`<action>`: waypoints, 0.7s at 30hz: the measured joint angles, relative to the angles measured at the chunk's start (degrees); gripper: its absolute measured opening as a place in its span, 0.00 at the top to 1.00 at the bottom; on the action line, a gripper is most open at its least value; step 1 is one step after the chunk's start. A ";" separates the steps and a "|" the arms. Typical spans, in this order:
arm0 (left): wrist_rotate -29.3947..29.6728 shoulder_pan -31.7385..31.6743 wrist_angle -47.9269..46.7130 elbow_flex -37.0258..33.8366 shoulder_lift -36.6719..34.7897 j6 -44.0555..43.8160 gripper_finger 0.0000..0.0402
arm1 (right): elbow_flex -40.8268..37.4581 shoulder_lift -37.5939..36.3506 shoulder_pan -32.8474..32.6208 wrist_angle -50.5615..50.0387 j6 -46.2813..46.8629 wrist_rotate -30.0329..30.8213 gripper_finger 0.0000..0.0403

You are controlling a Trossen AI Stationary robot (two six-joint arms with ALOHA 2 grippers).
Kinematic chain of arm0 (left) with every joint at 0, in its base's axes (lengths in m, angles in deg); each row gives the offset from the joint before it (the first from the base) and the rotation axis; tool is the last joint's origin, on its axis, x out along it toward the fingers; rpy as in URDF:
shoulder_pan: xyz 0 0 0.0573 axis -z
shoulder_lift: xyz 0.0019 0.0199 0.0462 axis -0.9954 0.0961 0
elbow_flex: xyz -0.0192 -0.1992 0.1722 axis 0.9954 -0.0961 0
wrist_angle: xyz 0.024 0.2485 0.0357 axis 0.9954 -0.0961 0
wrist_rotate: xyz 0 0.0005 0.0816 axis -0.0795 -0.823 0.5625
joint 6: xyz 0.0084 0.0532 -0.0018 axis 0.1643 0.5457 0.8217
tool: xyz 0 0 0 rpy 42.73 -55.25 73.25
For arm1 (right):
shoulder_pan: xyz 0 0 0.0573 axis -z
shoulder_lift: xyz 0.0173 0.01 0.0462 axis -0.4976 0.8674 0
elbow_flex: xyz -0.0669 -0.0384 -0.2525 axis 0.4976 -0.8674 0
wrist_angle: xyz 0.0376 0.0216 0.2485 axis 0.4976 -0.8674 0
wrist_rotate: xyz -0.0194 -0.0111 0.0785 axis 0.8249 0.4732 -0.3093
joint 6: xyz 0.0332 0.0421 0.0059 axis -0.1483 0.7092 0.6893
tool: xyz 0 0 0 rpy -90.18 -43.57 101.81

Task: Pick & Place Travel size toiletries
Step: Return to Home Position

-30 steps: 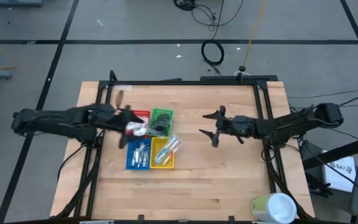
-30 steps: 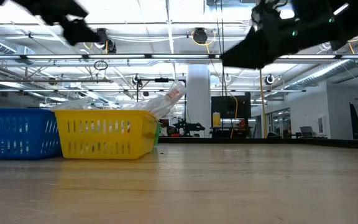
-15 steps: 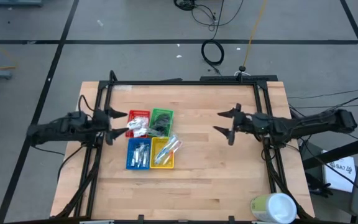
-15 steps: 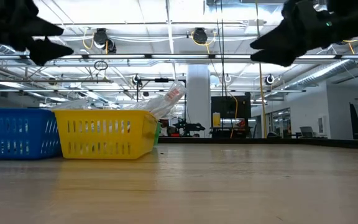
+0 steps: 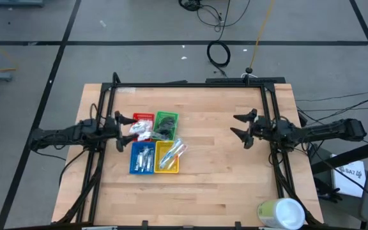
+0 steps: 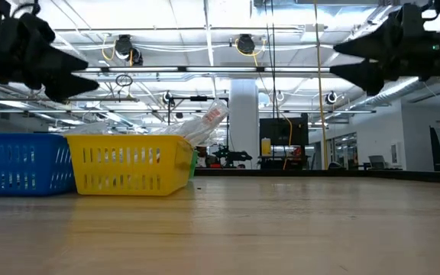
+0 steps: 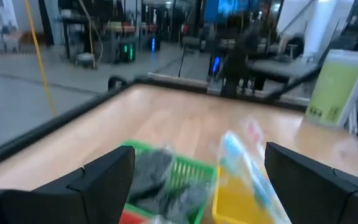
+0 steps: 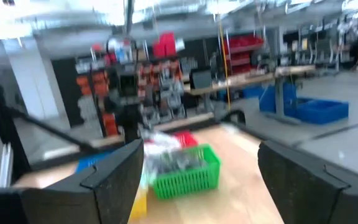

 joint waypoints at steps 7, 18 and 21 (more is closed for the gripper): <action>-1.94 0.02 6.05 -2.19 0.28 0.65 0.12 | -0.07 -0.77 -0.55 -8.78 -0.07 -0.52 0.25; -2.05 0.02 5.57 -2.14 0.27 1.15 0.12 | -0.18 -18.77 -0.55 -17.81 -4.09 -2.97 0.25; -2.03 0.00 5.53 -2.14 0.27 1.19 0.12 | -0.23 -23.71 -0.55 -23.94 -4.16 -3.39 0.25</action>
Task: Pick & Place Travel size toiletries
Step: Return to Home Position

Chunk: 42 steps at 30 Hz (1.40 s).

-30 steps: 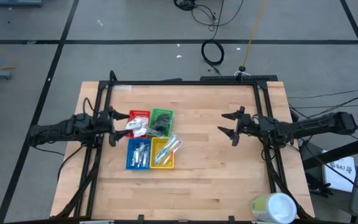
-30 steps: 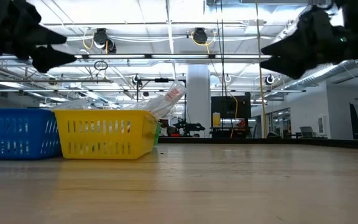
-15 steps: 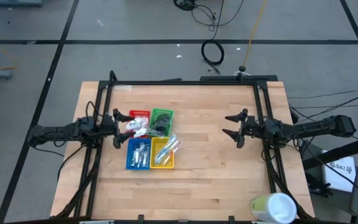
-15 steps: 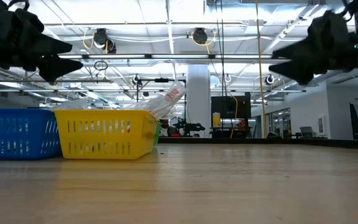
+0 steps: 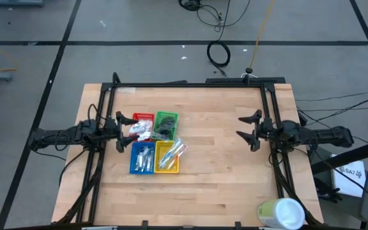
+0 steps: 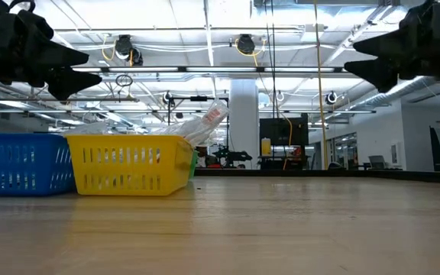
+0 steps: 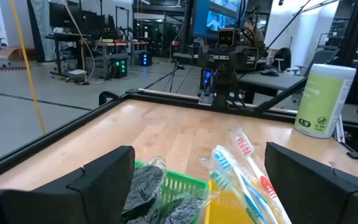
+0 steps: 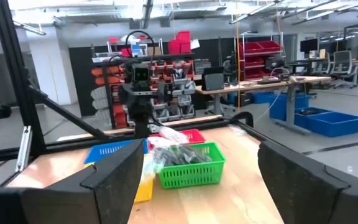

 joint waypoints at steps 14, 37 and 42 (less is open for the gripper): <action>1.26 0.00 1.87 -0.22 0.15 3.40 0.12 | 0.20 -3.23 0.04 -10.16 -2.72 0.04 0.25; 1.03 0.00 3.02 -0.20 0.15 2.95 0.13 | 0.18 -2.58 0.04 -8.31 -2.94 0.17 0.25; 1.01 0.00 3.04 -0.15 0.15 2.95 0.12 | 0.18 -2.58 0.04 -8.29 -2.93 0.17 0.25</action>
